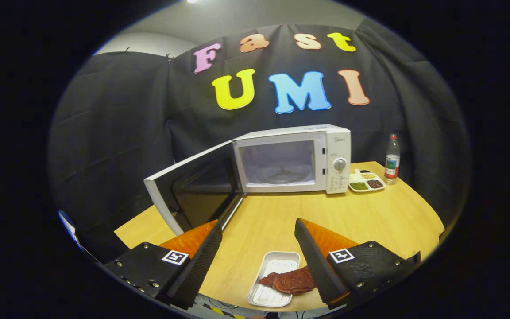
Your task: Open the microwave, put the food inside, and close the microwave door.
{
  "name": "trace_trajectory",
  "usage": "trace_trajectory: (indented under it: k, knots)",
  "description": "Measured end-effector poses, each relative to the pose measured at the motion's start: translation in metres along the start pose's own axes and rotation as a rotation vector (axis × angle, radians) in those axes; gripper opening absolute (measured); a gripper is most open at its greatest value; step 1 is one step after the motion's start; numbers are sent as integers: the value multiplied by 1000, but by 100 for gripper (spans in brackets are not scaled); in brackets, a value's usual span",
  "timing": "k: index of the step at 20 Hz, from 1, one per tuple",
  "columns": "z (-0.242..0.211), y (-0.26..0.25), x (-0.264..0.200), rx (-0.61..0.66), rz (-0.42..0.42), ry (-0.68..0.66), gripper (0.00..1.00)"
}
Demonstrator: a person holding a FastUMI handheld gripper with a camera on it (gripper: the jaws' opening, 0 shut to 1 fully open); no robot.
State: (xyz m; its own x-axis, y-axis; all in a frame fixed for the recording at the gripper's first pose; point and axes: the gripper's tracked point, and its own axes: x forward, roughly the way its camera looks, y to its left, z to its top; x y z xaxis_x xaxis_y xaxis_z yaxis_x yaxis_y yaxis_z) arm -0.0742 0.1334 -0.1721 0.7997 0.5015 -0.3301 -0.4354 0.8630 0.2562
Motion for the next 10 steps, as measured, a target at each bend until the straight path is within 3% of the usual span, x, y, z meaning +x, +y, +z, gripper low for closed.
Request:
trace_trajectory:
  k: [10]
  knots:
    - [-60,-72,-1,205,-157,119,100]
